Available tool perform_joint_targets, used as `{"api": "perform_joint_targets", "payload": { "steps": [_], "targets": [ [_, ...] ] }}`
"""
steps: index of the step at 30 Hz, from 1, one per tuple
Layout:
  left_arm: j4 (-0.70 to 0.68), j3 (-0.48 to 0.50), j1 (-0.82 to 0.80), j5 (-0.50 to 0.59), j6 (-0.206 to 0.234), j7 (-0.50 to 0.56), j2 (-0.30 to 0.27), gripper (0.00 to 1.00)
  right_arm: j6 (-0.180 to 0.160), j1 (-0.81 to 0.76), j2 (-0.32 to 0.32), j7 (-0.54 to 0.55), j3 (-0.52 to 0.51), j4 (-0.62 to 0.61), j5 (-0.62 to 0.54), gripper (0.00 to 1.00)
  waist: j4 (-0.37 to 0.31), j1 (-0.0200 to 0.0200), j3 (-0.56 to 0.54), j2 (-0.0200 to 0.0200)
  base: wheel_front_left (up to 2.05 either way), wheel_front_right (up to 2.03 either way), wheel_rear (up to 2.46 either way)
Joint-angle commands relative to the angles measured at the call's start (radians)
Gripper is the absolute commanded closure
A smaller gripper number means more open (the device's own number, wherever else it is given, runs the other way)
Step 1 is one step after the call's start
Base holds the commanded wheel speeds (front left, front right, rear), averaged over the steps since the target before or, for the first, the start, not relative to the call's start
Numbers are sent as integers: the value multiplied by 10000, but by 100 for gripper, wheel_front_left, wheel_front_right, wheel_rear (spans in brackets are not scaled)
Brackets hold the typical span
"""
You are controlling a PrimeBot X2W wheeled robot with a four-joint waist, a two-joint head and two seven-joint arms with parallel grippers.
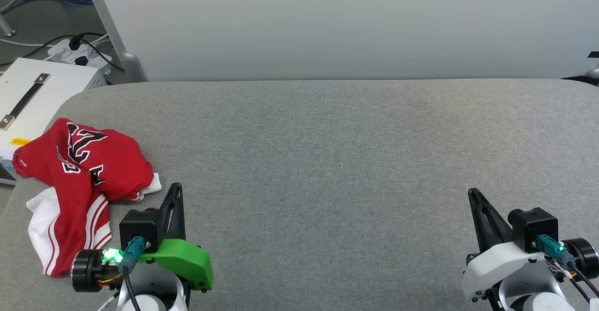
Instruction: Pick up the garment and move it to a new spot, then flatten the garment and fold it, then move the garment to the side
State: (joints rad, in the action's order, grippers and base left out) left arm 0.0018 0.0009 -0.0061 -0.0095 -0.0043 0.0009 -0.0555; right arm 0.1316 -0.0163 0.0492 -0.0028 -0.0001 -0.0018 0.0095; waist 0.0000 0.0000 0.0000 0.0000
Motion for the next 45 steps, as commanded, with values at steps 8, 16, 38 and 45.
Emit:
{"api": "perform_joint_targets", "payload": {
  "steps": [8,16,38,45],
  "targets": [
    [-18,-9,61,95,43,-9,53,100,-9,163,10,28,1,18,-95,100,0,0,0,0,0,0,0],
    [-18,-9,61,95,43,-9,53,100,-9,163,10,28,1,18,-95,100,0,0,0,0,0,0,0],
    [4,-2,-1,-11,-3,-6,-2,0,0,-5,-4,-7,-1,-2,18,0,0,0,1,0,0,0,0],
    [81,-122,-26,-210,-19,-194,2,0,-1,-21,-3,-191,-55,32,220,0,-21,0,-3,0,0,0,0]
  ]
}}
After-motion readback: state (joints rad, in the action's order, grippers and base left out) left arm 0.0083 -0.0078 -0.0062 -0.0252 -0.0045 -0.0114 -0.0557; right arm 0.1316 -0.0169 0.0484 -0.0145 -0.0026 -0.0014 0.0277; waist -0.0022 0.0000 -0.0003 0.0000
